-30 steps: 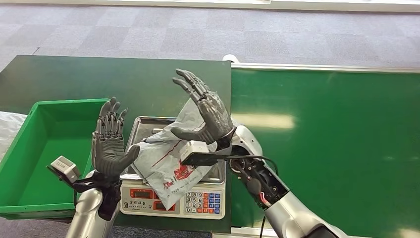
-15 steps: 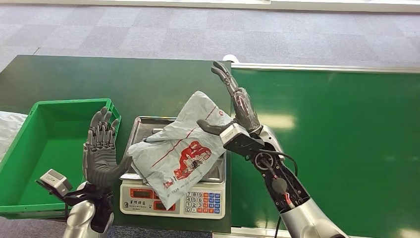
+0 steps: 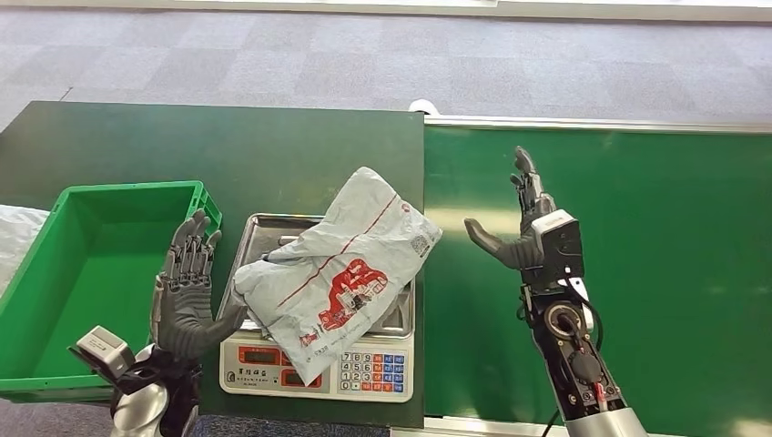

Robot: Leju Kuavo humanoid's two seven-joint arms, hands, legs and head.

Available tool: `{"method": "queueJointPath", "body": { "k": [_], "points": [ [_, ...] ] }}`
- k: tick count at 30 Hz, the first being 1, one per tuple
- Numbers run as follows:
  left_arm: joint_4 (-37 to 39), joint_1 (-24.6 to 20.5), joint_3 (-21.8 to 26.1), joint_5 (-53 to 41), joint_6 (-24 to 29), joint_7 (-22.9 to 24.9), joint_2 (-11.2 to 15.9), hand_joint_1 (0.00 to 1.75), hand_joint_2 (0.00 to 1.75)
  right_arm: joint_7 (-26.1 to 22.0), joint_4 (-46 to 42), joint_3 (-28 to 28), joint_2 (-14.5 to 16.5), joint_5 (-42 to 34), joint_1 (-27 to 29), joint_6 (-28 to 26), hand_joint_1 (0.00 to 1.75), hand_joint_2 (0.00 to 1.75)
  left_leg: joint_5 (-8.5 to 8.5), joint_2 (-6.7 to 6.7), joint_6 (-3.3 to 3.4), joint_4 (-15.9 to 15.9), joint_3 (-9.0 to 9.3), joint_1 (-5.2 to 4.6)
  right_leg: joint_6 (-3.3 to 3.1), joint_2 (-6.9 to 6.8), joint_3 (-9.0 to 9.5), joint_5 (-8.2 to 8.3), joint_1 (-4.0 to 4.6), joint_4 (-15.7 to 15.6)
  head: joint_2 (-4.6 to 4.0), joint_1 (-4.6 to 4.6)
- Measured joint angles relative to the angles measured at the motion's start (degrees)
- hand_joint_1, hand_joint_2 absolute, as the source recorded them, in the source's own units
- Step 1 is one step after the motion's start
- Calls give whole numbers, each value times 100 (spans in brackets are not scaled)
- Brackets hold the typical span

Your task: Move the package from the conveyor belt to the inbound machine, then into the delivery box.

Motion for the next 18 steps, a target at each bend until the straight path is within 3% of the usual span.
{"method": "queueJointPath", "body": {
  "k": [11, 18],
  "points": [
    [-30, 347, -97, -281, -464, 159, 23, 0, 175, 141, 133, -126, -154, 16, 685, -136, 0, 175, 0, 2, -1, -2, 1, 2, 0, 1, -1, -1, 2, 0, 0, 1],
    [37, 274, -190, -943, 214, 417, -8, 0, 175, -36, 90, -332, -288, -382, 983, -94, 0, 175, 0, -1, 0, 0, 2, 1, 0, -1, 1, -1, 0, -1, 0, 0]
  ]
}}
